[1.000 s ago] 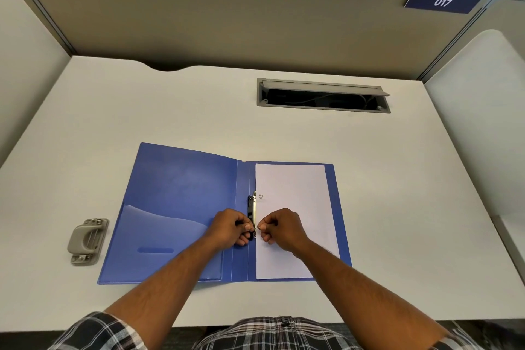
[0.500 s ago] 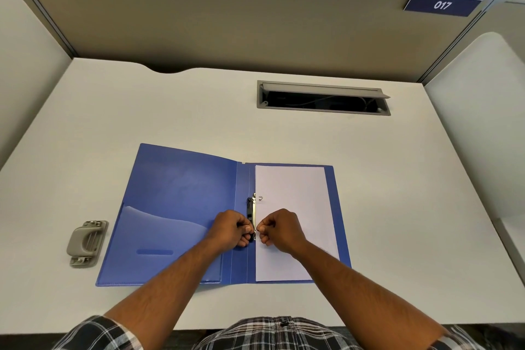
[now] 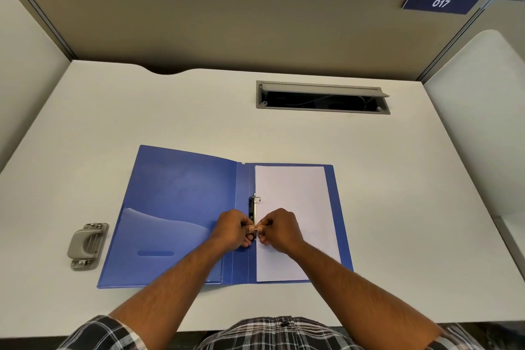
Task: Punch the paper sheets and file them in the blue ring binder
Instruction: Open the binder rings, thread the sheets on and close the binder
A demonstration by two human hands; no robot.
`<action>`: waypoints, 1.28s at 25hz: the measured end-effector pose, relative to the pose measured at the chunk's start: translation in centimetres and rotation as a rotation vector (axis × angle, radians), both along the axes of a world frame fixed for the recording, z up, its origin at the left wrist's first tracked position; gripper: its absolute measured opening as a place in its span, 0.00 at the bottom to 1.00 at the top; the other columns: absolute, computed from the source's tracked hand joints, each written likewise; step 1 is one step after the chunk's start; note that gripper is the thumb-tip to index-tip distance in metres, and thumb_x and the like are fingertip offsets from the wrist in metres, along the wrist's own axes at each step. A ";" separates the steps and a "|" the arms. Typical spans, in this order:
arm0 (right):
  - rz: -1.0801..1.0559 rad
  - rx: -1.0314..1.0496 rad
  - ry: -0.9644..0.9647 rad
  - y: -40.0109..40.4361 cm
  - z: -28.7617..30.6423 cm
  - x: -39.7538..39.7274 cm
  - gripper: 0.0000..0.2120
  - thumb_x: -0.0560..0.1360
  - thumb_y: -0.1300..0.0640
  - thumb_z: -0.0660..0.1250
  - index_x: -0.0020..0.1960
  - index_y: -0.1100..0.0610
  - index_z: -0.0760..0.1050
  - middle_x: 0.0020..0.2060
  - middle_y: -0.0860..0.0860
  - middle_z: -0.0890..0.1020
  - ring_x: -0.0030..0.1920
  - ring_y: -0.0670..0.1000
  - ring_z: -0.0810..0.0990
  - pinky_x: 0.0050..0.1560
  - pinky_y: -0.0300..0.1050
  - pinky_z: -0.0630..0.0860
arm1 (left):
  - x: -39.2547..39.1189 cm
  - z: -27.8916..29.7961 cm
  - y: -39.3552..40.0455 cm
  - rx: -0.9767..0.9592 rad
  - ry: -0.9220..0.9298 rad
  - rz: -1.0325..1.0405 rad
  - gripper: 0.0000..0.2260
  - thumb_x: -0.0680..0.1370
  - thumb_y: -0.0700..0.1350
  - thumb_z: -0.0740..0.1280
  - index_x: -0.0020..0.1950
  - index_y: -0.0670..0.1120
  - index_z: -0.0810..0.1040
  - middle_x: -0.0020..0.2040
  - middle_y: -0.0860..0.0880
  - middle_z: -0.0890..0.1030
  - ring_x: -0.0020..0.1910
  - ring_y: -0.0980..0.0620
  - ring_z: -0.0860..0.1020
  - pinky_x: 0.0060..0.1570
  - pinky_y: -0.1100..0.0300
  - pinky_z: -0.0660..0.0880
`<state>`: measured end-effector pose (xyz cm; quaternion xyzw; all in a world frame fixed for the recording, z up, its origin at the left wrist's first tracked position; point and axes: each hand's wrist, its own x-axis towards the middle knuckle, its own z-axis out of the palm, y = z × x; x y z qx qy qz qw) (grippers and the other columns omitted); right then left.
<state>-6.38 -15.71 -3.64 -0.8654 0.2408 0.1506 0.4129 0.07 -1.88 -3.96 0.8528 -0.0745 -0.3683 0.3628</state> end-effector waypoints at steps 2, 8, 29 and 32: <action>-0.006 0.000 -0.007 0.1 0.1 -0.1 0.09 0.77 0.55 0.73 0.38 0.52 0.83 0.33 0.52 0.86 0.35 0.50 0.86 0.46 0.42 0.84 | -0.1 0.1 0.0 -0.007 -0.008 0.005 0.05 0.78 0.40 0.69 0.45 0.41 0.84 0.36 0.44 0.85 0.34 0.48 0.85 0.38 0.60 0.83; -0.053 0.076 -0.045 -0.2 0.2 -1.0 0.07 0.77 0.57 0.73 0.40 0.52 0.83 0.32 0.51 0.86 0.31 0.46 0.84 0.46 0.48 0.85 | -1.3 -0.2 0.6 -0.054 -0.049 0.059 0.07 0.81 0.42 0.65 0.46 0.47 0.81 0.37 0.45 0.83 0.30 0.52 0.80 0.31 0.63 0.79; 0.407 -0.571 -0.263 2.4 0.1 -0.9 0.12 0.75 0.56 0.73 0.58 0.54 0.78 0.52 0.53 0.83 0.47 0.54 0.81 0.44 0.45 0.77 | 3.6 -0.1 -0.8 0.075 -0.322 -0.176 0.19 0.79 0.38 0.63 0.70 0.49 0.72 0.65 0.47 0.69 0.62 0.47 0.74 0.63 0.55 0.75; 0.434 -0.599 -0.299 2.4 -0.3 -1.1 0.12 0.72 0.57 0.77 0.53 0.54 0.79 0.45 0.53 0.84 0.41 0.53 0.81 0.36 0.45 0.78 | 4.0 -0.2 -1.0 0.060 -0.314 -0.123 0.18 0.79 0.36 0.63 0.67 0.49 0.73 0.65 0.46 0.69 0.62 0.47 0.74 0.63 0.56 0.75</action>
